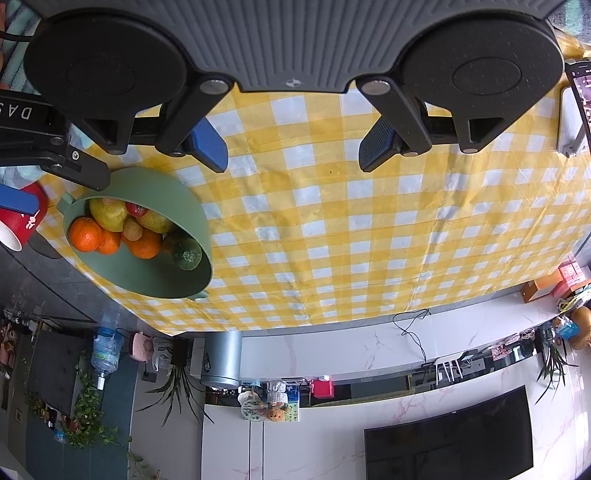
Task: Organize fruits
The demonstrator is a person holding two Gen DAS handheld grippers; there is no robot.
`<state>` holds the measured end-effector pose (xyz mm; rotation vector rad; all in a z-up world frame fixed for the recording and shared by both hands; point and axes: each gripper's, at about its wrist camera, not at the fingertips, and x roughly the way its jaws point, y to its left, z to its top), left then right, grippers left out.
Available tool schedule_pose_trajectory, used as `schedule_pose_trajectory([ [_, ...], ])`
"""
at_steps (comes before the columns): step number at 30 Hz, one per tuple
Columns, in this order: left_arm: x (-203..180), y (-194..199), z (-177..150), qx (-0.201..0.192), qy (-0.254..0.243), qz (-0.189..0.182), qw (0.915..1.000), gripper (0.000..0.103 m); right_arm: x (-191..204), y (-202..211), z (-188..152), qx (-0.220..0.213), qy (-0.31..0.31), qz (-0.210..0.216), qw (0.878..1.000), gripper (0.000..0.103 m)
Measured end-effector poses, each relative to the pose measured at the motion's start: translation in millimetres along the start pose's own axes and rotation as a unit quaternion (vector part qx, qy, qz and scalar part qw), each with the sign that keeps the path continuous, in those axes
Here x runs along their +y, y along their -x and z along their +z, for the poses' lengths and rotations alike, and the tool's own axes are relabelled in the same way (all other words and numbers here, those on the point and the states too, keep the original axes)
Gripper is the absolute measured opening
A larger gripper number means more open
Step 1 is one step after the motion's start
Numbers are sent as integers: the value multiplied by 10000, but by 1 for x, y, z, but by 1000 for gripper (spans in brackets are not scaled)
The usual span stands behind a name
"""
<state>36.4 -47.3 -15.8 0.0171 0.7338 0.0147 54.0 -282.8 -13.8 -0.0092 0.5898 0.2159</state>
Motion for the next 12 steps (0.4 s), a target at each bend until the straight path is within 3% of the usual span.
schedule_pose_trajectory([
  [12, 3, 8, 3, -201, 30, 33, 9998, 94, 1, -1, 0, 5, 9, -11, 10000, 99],
])
